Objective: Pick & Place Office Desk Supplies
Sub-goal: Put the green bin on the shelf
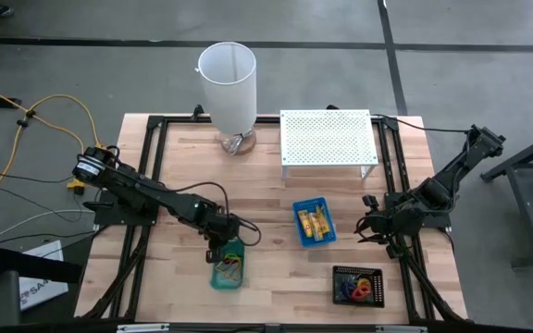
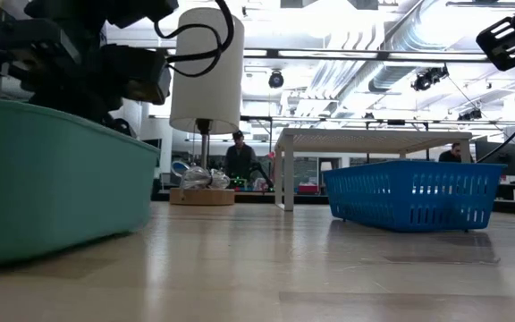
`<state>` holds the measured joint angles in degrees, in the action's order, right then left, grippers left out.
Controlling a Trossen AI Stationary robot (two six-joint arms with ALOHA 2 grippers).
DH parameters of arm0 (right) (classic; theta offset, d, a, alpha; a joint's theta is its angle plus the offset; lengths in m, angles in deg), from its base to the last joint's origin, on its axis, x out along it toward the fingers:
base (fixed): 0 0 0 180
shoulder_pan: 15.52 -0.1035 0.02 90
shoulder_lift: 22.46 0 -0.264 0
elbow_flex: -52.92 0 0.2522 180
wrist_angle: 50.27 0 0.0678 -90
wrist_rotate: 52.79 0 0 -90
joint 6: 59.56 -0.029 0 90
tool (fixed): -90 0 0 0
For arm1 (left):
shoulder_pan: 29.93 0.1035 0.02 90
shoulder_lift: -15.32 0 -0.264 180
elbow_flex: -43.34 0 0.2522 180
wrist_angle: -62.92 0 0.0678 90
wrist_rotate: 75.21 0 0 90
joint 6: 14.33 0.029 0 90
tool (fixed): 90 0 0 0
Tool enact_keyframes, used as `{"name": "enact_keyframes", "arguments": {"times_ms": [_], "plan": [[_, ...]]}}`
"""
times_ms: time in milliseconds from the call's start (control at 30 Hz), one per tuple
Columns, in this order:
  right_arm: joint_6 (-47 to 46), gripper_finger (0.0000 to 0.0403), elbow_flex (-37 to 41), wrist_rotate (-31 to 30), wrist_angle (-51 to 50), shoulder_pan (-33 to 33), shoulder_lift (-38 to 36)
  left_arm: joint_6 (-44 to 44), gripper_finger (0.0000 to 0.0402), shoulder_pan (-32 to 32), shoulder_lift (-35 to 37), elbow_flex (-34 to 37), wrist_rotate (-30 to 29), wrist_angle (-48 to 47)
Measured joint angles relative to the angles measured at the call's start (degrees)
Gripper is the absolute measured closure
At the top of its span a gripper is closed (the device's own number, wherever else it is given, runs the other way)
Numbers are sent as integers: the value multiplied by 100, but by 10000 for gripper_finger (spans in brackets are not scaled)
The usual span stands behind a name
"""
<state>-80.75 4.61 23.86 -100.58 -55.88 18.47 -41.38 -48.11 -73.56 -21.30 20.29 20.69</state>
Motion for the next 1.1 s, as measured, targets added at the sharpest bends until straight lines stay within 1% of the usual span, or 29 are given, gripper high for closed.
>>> {"name": "enact_keyframes", "arguments": {"times_ms": [200, 733, 867, 1000, 1100], "plan": [[0, 292, 0, 1, 0, 0, 1, 1, 396, -2, 0, 0, 1, -32], [0, 292, 0, 1, 0, 0, 1, 6, 400, 42, 0, -31, 10, -84], [0, 292, 0, 0, 0, 0, 2, 112, 400, 214, 0, -439, -41, -687], [0, 292, 0, 0, 0, 0, 2, 463, 400, 367, 0, -1054, -359, -1393], [0, 292, 0, 0, 0, 1, 2, 672, 401, 515, 0, -1491, -583, -1725]]}}
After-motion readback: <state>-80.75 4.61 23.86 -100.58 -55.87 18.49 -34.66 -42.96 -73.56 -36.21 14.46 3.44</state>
